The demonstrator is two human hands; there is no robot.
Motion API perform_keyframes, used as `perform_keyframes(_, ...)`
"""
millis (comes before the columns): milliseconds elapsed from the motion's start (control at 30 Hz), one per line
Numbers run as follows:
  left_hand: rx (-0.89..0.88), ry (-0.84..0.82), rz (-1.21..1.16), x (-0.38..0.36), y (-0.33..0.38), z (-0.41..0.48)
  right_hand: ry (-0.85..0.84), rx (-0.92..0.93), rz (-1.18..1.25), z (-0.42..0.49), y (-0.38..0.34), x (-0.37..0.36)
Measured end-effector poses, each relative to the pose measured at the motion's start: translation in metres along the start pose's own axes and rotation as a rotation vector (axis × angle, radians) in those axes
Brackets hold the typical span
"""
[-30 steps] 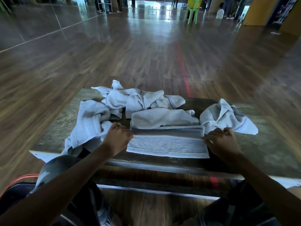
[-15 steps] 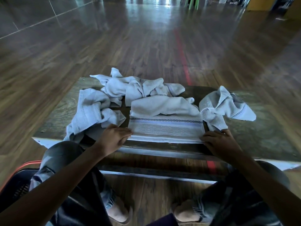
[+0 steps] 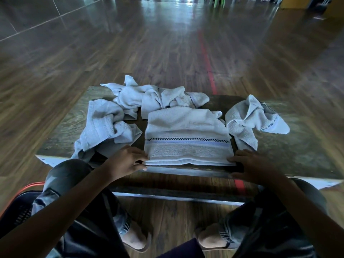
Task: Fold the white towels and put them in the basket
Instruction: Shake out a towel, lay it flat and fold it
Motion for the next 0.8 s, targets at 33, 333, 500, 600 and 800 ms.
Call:
perform_keyframes(33, -0.007, -0.005, -0.003, 0.0, 0.001, -0.001, 0.022, 0.027, -0.016, -0.002, -0.001, 0.0)
perform_keyframes(333, 0.121, 0.077, -0.129, -0.001, 0.003, -0.008, -0.006, -0.057, 0.166, -0.001, 0.002, -0.004)
perform_keyframes(500, 0.142, 0.102, -0.095, -0.002, 0.005, -0.008, 0.09, 0.024, 0.034, -0.006, -0.011, 0.003)
perform_keyframes(600, 0.135, 0.088, -0.071, -0.003, 0.004, -0.008, 0.089, 0.075, -0.058, -0.009, -0.014, 0.002)
perform_keyframes(800, 0.098, 0.084, 0.029, -0.004, 0.004, -0.009, 0.118, 0.117, -0.042, -0.008, -0.019, 0.0)
Point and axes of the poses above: each hand's wrist, its own z-axis towards the middle knuckle, its own x-axis out of the back of the hand, y = z × x, the point moved 3 cm from there along z, towards the middle knuckle, and after that the axes turned 14 degrees about -x, right-handed, at the moved point
